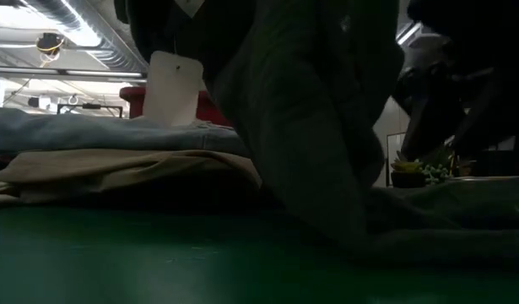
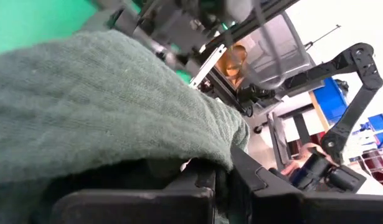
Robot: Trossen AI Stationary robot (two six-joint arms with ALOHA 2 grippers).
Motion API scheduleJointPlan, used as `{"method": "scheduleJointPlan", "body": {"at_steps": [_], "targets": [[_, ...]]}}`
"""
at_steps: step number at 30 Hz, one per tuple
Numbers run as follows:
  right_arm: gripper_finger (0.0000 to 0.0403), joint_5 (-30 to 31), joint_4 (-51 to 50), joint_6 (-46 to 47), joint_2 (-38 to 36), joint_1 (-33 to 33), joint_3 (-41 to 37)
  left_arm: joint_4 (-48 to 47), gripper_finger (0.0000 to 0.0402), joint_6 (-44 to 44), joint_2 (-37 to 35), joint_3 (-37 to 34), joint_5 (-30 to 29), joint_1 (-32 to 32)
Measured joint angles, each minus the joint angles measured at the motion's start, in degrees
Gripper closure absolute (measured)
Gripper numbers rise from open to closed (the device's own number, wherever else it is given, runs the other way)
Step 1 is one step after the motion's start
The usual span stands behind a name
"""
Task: Fold Laundry from Bin
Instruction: Fold the green polo shirt
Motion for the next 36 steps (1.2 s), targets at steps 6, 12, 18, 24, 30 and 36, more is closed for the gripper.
{"method": "scheduleJointPlan", "body": {"at_steps": [6,12,18,24,30,36], "targets": [[0.0207,-0.07,5.46,0.04,6.84,-0.13,-0.02,0.27,0.0398,1.96,0.0,0.0,0.01,-0.04],[0.0207,-0.25,14.23,0.07,12.87,-0.13,-0.02,0.23,0.0398,2.11,0.0,0.0,1.29,-0.04],[0.0207,-1.32,25.52,0.04,18.52,-1.88,1.63,0.27,0.0398,2.97,0.0,0.0,1.67,-0.04],[0.0207,-2.73,25.45,-2.81,24.54,-4.66,9.31,0.88,0.0397,2.97,0.0,0.0,4.36,-0.65],[0.0207,-7.09,24.93,-8.62,27.53,-6.75,17.36,0.95,0.0396,2.55,0.0,0.0,5.93,-2.58],[0.0207,-9.17,23.63,-15.26,26.93,-7.23,23.58,1.14,0.0396,2.53,-0.01,0.0,5.84,-4.29]]}}
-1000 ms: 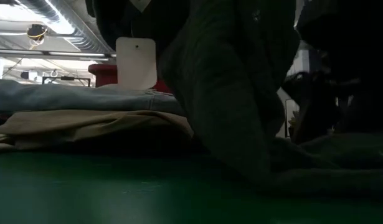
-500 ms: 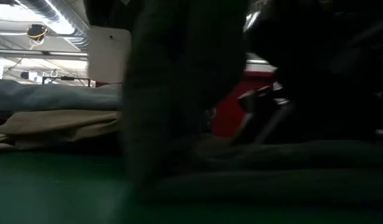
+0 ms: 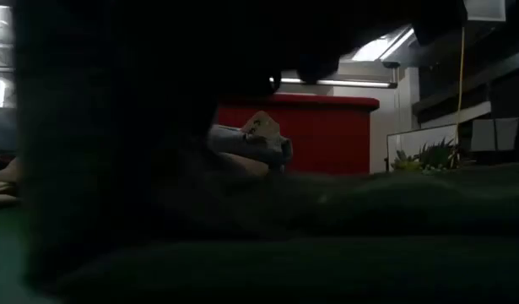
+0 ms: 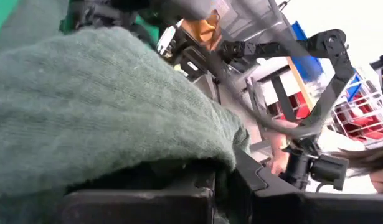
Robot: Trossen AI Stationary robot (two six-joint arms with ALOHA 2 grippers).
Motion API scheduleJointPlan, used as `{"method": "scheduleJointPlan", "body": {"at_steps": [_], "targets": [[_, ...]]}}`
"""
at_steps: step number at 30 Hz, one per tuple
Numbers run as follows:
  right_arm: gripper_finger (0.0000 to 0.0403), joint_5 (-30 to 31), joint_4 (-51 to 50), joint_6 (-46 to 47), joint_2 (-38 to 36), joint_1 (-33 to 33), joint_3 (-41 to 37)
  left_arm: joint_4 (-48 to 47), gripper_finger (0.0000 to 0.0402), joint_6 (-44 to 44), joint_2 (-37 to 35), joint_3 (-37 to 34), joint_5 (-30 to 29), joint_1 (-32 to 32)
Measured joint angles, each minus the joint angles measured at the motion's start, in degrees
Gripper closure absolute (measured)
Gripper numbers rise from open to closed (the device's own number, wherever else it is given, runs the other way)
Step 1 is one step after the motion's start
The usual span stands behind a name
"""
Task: Fold Laundry from Bin
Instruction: Fold the green polo shirt
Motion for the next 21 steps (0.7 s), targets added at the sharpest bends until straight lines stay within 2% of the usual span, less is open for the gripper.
{"method": "scheduleJointPlan", "body": {"at_steps": [6,15,21], "targets": [[0.0207,-2.94,-17.97,-2.17,-2.96,0.55,6.24,-0.12,0.0395,0.02,-0.02,0.0,0.12,-0.32],[0.0207,4.95,-42.79,-4.23,-9.26,3.18,11.24,-0.06,0.0395,1.05,-0.04,0.0,0.11,-0.26],[0.0207,8.73,-56.44,1.11,-12.24,6.76,11.41,-0.02,0.0395,1.57,-0.04,0.0,-0.37,-0.28]]}}
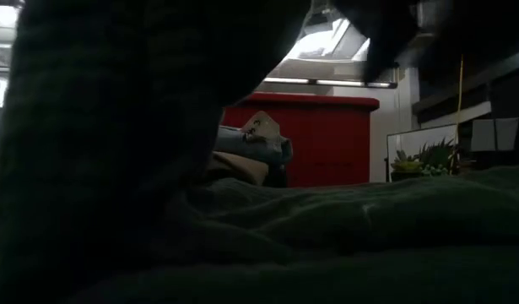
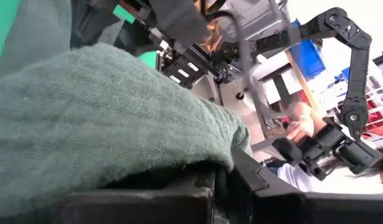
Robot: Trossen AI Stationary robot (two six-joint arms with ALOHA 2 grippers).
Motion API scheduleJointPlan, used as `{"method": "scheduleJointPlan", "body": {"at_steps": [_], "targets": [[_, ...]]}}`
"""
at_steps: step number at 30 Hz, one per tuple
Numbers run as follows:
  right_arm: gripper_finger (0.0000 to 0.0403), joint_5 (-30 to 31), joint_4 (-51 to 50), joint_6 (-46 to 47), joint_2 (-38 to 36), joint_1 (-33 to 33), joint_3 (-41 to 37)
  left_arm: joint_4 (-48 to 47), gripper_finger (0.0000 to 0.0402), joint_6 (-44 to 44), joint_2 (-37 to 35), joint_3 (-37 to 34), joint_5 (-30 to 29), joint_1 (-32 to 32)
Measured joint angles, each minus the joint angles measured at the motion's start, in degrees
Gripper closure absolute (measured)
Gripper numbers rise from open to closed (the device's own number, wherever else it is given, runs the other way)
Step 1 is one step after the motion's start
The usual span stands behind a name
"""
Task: Fold Laundry from Bin
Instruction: Fold the green polo shirt
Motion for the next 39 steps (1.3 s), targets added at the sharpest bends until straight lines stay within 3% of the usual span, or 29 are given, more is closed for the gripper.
{"method": "scheduleJointPlan", "body": {"at_steps": [6,12,20,25,39], "targets": [[0.0207,3.55,-11.79,7.5,-0.08,4.17,-1.43,0.23,0.0395,0.4,0.0,0.0,-1.18,0.02],[0.0207,2.4,-12.72,14.3,-0.05,6.27,-6.97,0.26,0.0395,0.43,0.0,0.0,-1.44,0.0],[0.0207,0.23,7.01,17.29,0.1,5.55,-16.68,0.33,0.0395,0.44,0.0,0.0,-1.53,0.0],[0.0207,-1.23,18.76,17.25,0.41,4.07,-18.86,1.65,0.0395,0.42,0.0,-0.02,-1.51,0.02],[0.0207,-2.37,34.45,13.59,7.13,-0.76,-18.81,4.64,0.0395,1.97,0.0,-0.02,-2.94,0.02]]}}
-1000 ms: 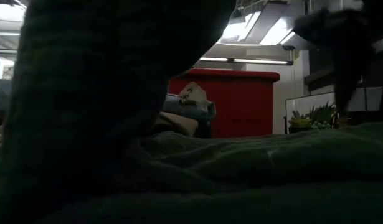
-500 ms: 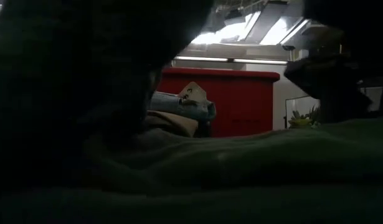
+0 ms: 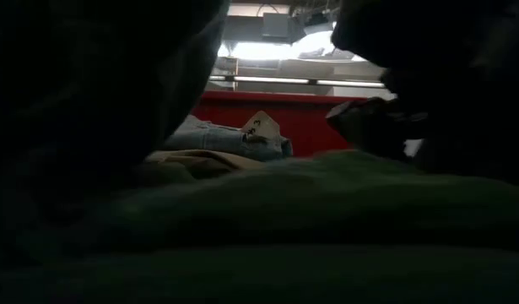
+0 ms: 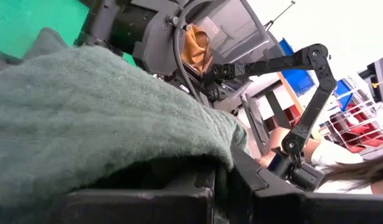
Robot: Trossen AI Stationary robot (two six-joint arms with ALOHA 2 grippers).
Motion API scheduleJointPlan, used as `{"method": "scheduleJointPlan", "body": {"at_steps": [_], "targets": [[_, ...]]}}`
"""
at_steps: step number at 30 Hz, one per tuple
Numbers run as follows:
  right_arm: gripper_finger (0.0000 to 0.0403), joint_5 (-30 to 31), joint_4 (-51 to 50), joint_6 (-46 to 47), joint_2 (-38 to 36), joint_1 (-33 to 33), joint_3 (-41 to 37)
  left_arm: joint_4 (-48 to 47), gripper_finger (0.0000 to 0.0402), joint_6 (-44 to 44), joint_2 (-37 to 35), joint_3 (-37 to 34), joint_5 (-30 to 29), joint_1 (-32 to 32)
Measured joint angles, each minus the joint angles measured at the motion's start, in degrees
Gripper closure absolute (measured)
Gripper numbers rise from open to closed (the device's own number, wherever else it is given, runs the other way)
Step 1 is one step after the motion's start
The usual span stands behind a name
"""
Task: Fold Laundry from Bin
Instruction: Fold the green polo shirt
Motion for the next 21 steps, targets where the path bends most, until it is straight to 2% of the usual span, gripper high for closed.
{"method": "scheduleJointPlan", "body": {"at_steps": [7,10,15,21], "targets": [[0.0207,-0.51,6.82,-3.22,0.71,-2.09,-0.13,-0.01,0.0395,0.02,0.0,0.0,-0.03,0.87],[0.0207,-2.78,6.77,-3.9,-0.38,-2.28,-0.17,-0.02,0.0395,0.02,0.0,0.0,-0.01,1.29],[0.0207,-4.22,6.56,-4.41,-4.82,-1.5,-0.17,0.06,0.0395,-0.03,0.0,0.0,0.37,1.4],[0.0207,-1.69,5.9,-6.85,-11.18,0.06,-0.13,0.04,0.0395,-0.07,0.0,0.0,0.43,1.42]]}}
